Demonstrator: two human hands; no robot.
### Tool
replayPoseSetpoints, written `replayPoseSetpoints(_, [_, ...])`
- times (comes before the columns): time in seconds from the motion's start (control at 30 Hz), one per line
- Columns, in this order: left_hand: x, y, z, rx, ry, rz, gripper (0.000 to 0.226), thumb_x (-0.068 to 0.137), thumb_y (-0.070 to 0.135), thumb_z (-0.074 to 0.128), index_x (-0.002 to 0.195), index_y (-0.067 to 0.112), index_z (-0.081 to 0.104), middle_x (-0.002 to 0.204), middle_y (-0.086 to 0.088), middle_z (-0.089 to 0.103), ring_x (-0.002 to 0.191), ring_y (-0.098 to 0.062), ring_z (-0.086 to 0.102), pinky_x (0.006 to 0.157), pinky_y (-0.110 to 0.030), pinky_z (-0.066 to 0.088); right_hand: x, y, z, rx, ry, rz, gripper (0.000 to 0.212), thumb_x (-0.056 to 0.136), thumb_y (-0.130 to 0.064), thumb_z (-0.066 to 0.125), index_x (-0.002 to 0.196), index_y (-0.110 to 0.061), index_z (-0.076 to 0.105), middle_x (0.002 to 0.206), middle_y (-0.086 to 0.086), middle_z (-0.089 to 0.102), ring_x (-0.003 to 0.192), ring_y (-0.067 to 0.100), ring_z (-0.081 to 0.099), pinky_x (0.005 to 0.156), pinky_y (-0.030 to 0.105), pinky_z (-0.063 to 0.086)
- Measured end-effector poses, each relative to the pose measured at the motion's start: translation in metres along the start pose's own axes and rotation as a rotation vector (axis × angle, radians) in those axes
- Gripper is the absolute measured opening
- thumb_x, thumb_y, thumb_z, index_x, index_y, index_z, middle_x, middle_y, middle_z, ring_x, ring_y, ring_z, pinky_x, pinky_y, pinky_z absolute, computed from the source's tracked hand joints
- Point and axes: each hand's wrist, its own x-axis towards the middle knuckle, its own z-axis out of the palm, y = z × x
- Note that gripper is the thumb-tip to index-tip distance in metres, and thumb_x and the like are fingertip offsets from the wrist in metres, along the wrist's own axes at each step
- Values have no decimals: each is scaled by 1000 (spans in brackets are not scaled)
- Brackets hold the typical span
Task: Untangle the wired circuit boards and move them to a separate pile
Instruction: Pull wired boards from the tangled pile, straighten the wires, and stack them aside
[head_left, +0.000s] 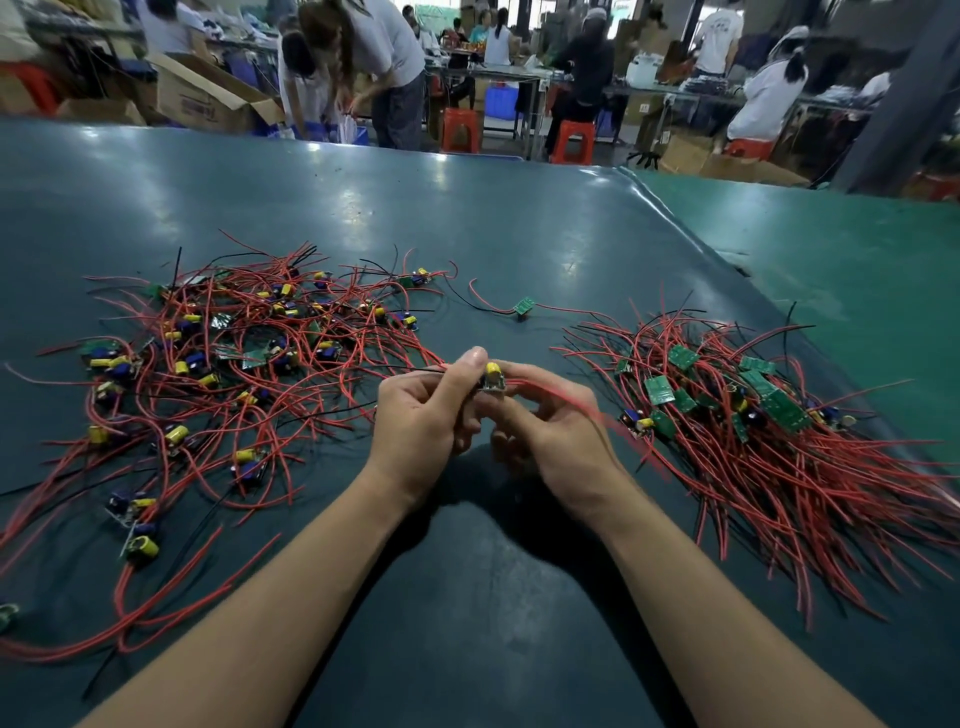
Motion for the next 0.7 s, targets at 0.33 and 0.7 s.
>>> replayPoseSetpoints(0.33, [2, -1, 1, -21, 112, -62, 58, 76, 63, 69, 45, 14, 59, 39, -2, 45, 33, -12, 33, 38, -18, 26, -2, 3, 0, -572, 117, -461, 16, 92, -12, 62, 94, -1, 73, 69, -7, 63, 55, 1, 57, 56, 16, 42])
replayPoseSetpoints(0.7, [17, 4, -13, -333, 374, -32, 43, 103, 38, 41, 77, 12, 63, 47, 3, 45, 33, -8, 30, 40, -15, 23, -2, 3, -1, -585, 311, -512, 31, 94, -17, 60, 67, -6, 70, 54, 2, 61, 49, 16, 58, 50, 33, 46])
